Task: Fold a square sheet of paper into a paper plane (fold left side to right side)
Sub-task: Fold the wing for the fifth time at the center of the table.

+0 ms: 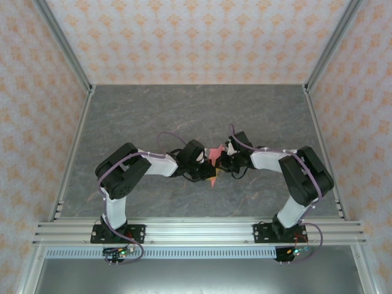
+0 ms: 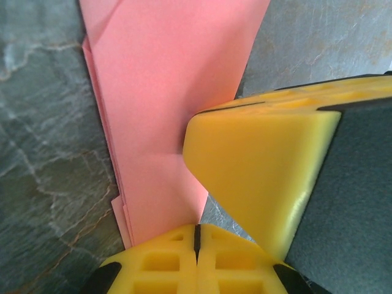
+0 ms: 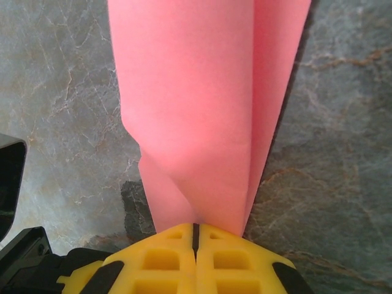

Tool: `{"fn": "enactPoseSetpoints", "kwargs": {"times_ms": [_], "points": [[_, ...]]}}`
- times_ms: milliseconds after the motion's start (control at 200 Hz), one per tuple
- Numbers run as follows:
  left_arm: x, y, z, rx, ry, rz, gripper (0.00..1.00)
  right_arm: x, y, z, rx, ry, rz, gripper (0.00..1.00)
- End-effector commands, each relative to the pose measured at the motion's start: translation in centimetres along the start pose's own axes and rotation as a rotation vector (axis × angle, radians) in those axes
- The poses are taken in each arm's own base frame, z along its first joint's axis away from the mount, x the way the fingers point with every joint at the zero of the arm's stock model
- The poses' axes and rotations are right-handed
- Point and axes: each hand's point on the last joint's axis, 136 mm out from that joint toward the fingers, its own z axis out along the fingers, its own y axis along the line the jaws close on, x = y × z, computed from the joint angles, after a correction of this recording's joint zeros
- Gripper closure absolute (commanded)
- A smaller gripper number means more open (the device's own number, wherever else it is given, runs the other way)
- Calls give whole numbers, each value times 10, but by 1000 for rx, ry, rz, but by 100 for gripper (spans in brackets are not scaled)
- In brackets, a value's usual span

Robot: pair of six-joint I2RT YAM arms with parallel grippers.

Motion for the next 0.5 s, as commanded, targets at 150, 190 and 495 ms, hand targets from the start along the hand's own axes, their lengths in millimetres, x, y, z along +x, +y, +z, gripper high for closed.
{"fn": "enactPoseSetpoints", "kwargs": {"times_ms": [150,190,495], "points": [[30,64,6,-208,65,-82,100,-45,-19,-5,57,-109,-20,100],[30,65,6,-209,65,-83,100,-48,-19,-5,53,-111,-19,100],[31,65,6,-209,67,-83,100,-64,-23,-8,46,-123,-15,100]]}}
